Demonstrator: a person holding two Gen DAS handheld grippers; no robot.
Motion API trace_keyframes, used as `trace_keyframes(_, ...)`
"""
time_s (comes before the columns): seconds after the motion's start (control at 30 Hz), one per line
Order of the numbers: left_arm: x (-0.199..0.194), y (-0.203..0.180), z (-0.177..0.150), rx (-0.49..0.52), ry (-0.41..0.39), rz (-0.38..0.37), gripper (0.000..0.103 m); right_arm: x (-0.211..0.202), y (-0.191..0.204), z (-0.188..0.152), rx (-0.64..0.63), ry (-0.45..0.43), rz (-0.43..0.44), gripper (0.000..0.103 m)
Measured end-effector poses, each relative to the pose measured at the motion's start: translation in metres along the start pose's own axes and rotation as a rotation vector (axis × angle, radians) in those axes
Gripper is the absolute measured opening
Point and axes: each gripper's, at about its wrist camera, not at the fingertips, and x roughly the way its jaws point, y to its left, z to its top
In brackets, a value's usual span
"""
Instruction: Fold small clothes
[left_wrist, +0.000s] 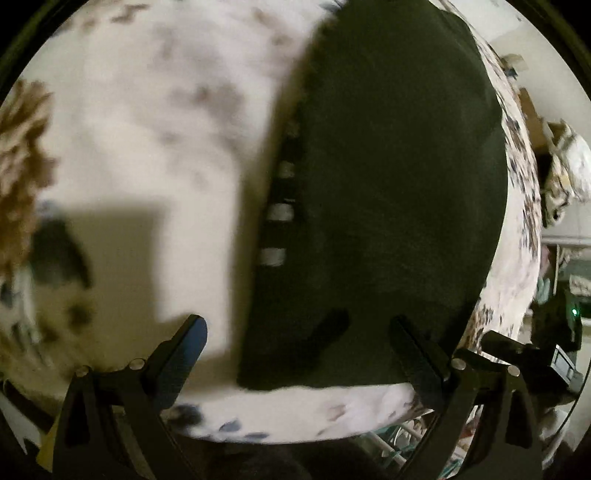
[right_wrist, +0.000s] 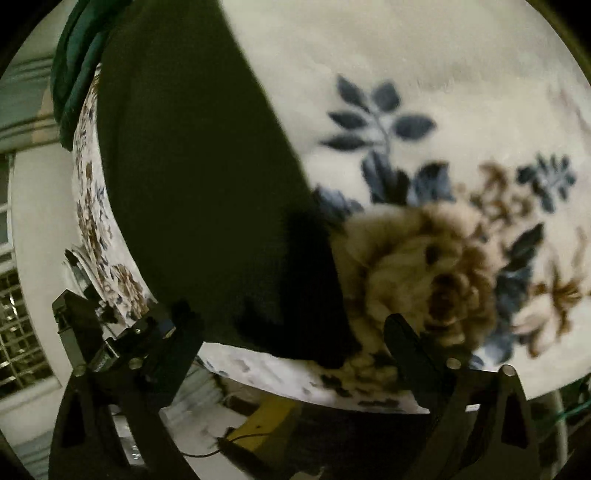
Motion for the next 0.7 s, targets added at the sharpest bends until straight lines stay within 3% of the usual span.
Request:
trace_keyframes(0.1, 0.009, -0.013, 0.004, 0.039, -0.013, 0.04, 0.099, 0.009, -0.003, 0.002, 0.007, 0.0, 0.013, 0.087)
trace_keyframes(0.23, 0.007, -0.022, 0.006, 0.036, -0.04, -0.009, 0.096, 0.016, 0.003, 0.005, -0.001, -0.004, 0.046, 0.086)
trace_keyframes(0.27, 0.007, -0.025, 0.006, 0.044, -0.046, -0.016, 0.084, 0.019, 0.006, 0.005, -0.002, -0.005, 0.051, 0.083)
trace_keyframes(0.33, 0.009, -0.035, 0.005, 0.078, -0.048, 0.009, 0.065, 0.02, 0.01, 0.007, -0.003, -0.006, 0.043, 0.066)
trace_keyframes(0.37, 0.01, -0.038, 0.004, 0.091, -0.049, 0.024, 0.042, 0.022, 0.011, 0.007, 0.002, -0.013, 0.036, 0.058)
trace_keyframes(0.4, 0.011, -0.04, 0.004, 0.096, -0.045, 0.035, 0.019, 0.022, 0.012, 0.008, 0.009, -0.014, 0.021, 0.033)
trace_keyframes(0.43, 0.011, -0.04, 0.004, 0.096, -0.038, 0.036, 0.017, 0.022, 0.012, 0.008, 0.02, -0.013, 0.015, 0.014)
trace_keyframes(0.5, 0.006, -0.039, 0.007, 0.09, -0.041, 0.035, 0.01, 0.019, 0.015, 0.008, 0.031, -0.026, 0.02, 0.014)
trace_keyframes(0.7, -0.028, -0.036, 0.003, 0.054, -0.069, -0.03, 0.008, -0.004, 0.026, -0.002, 0.023, -0.049, 0.098, 0.013)
